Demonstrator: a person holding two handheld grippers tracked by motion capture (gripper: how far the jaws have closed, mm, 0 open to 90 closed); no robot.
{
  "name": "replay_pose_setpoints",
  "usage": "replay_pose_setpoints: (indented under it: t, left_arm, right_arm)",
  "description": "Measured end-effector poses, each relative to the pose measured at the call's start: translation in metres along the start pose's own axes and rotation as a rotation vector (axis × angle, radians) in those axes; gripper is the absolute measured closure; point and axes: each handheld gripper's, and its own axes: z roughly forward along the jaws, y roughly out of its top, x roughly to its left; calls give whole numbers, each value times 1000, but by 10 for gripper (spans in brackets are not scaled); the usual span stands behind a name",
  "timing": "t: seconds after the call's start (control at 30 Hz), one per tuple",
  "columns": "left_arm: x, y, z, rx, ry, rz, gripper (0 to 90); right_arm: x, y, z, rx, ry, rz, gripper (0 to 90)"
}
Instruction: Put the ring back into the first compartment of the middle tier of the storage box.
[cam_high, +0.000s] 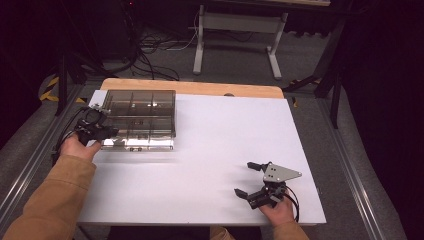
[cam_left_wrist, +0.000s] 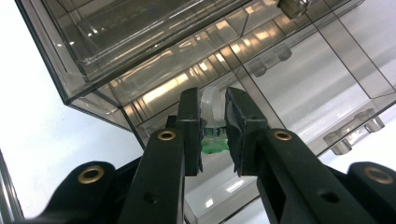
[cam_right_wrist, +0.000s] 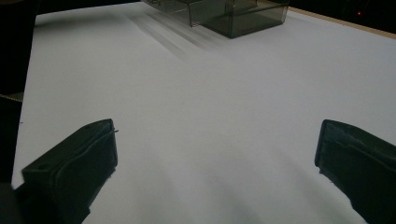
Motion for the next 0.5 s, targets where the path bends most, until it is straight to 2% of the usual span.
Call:
replay_pose_setpoints:
  t: [0.5]
  left_arm:
    - [2, 0, 8, 48, 3, -4, 767]
  right_arm:
    - [0, 0, 0, 0, 1, 1, 0]
